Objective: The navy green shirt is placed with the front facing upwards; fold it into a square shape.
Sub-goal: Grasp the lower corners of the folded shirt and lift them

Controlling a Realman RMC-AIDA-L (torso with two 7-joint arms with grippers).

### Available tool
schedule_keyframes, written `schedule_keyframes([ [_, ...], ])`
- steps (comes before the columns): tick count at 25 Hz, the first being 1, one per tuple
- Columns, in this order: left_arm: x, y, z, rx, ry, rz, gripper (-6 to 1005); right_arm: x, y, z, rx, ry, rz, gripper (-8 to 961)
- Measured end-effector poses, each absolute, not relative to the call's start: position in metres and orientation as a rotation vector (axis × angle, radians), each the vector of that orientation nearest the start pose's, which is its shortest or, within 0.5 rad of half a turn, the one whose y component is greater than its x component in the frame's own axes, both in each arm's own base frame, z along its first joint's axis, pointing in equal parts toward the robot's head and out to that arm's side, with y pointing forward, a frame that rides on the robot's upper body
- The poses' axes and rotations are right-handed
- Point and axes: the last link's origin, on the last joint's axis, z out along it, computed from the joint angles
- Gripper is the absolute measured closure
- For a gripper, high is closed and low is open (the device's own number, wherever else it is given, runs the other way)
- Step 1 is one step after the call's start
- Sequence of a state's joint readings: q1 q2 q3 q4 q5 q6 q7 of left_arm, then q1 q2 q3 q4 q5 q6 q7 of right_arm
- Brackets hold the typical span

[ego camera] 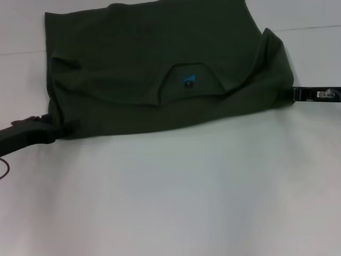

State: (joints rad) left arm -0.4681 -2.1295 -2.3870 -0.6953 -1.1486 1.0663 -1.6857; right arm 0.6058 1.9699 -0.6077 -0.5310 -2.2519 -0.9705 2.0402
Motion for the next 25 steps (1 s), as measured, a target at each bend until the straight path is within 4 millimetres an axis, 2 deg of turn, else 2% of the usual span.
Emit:
schedule_keyframes([
  [8,-0.312,0.363,-0.017,-2.243,-1.067,-0.398,93,0.347,0.391,0.042,-1.996,1.423,0.336,906],
  [25,-0.308,0.367,-0.026,-2.263,-1.031,-0.343,94,0.347,0.391,0.042,-1.996,1.425,0.338,906],
])
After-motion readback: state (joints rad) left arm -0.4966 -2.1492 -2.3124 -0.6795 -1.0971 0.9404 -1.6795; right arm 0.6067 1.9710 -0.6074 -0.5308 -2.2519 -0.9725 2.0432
